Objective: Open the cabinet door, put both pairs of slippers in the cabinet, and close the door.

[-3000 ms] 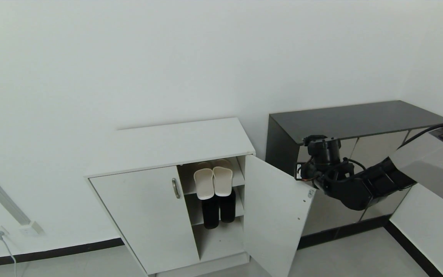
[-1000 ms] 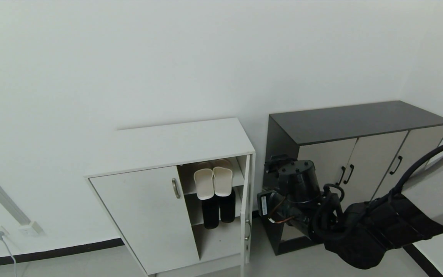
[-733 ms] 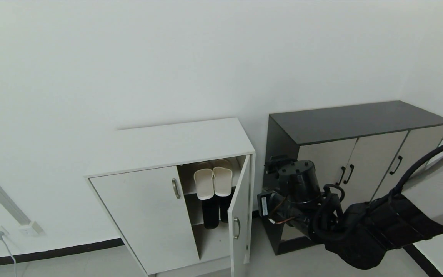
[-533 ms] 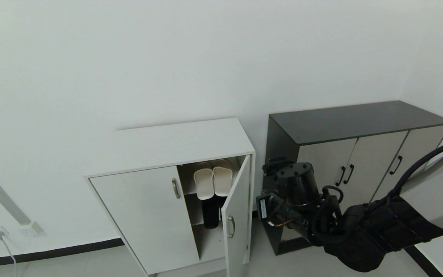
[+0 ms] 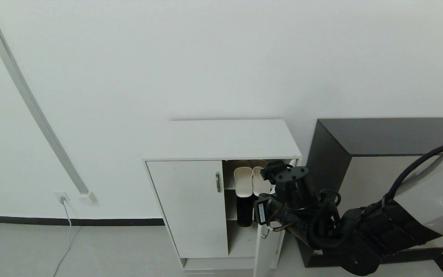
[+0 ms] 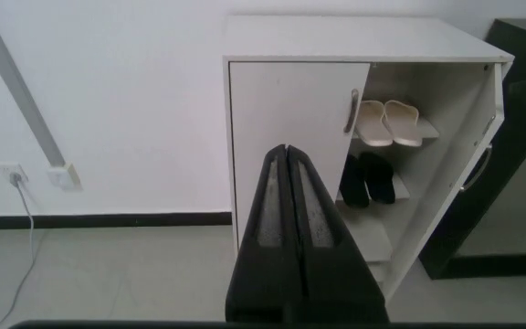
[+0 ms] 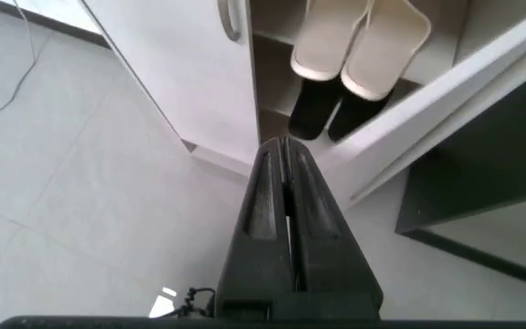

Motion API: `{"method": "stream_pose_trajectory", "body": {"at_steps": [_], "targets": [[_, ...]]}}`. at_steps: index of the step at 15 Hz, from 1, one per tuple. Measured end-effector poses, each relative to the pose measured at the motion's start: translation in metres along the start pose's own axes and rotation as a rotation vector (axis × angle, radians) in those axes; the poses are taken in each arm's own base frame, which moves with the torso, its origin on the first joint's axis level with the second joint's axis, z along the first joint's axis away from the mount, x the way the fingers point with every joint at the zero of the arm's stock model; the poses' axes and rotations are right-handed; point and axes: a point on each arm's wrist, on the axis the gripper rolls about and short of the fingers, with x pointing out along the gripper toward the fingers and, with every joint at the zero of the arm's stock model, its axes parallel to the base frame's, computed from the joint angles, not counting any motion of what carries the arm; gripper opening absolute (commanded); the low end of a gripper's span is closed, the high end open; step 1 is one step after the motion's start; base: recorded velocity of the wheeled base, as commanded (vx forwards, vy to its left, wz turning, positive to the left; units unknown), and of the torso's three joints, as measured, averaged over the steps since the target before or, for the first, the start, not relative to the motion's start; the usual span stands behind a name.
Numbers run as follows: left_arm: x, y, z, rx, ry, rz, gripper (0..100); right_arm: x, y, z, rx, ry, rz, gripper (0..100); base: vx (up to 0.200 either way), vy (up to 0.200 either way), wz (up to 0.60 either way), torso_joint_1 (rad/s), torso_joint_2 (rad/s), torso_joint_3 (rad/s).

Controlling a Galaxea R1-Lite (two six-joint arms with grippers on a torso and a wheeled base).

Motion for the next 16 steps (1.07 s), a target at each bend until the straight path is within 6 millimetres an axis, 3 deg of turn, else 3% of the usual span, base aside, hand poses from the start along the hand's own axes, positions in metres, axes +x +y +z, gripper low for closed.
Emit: {"method": "stream_pose_trajectory", "body": {"at_steps": [6,9,12,16], "targets": [[0.000,0.000,0.000,-0.001,0.000,0.001,0,0.004,-0.027,-0.016,-0.063,0.058,-0.075,0,0.000,0.000,0.00,0.000,0.00,0.000],[0.000,0.000,0.000,0.000,0.000,0.000,0,0.013,-0.030,-0.029,-0.064,0.074,-0.082,0,0.000,0.000,0.00,0.000,0.00,0.000],[0.000,0.000,0.000,0.000,0.000,0.001,0,0.032,-0.032,-0.036,-0.046,0.029,-0.084,0,0.000,0.000,0.00,0.000,0.00,0.000],[0.000,0.000,0.000,0.001,0.000,0.000,0,0.067,-0.034,-0.032,-0.008,-0.029,-0.047,0,0.000,0.000,0.00,0.000,0.00,0.000]]}}
